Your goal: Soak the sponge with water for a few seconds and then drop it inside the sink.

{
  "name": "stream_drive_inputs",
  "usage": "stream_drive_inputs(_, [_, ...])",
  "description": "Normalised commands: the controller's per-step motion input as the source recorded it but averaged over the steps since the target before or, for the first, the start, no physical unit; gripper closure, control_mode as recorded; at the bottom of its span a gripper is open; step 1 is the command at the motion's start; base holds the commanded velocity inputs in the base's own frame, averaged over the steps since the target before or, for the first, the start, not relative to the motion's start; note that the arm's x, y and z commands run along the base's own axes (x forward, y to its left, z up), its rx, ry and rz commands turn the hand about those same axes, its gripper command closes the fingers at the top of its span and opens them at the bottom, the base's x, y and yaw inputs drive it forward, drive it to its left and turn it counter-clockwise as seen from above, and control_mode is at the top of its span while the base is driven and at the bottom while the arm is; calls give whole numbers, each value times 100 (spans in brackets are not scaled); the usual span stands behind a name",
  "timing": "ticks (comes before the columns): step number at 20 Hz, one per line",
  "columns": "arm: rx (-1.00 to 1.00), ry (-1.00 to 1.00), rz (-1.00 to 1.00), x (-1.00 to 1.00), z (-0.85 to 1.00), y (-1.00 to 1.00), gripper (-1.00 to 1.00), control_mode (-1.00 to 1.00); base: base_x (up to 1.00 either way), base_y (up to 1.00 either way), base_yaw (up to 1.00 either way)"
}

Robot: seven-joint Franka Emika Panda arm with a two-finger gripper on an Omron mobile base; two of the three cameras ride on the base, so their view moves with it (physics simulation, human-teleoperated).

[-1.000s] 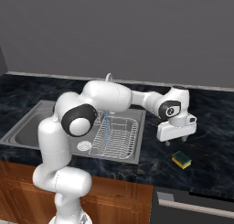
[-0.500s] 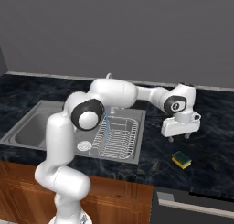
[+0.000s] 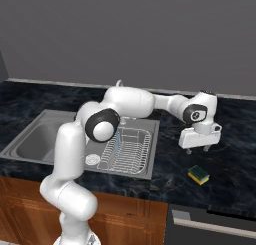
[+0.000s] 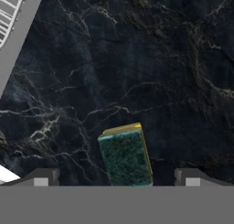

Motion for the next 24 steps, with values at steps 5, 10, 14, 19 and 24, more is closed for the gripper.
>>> stream_drive_inputs(5, [0, 0, 0, 0, -23, -1, -100, -100, 0, 0, 0])
stream_drive_inputs(10, [1, 1, 0, 0, -19, 0, -100, -100, 0, 0, 0])
stream_drive_inputs(14, [0, 1, 0, 0, -19, 0, -100, -100, 0, 0, 0])
stream_drive_inputs(19, [0, 0, 0, 0, -24, 0, -100, -100, 0, 0, 0])
stream_drive_inputs(24, [0, 0, 0, 0, -27, -1, -100, -100, 0, 0, 0])
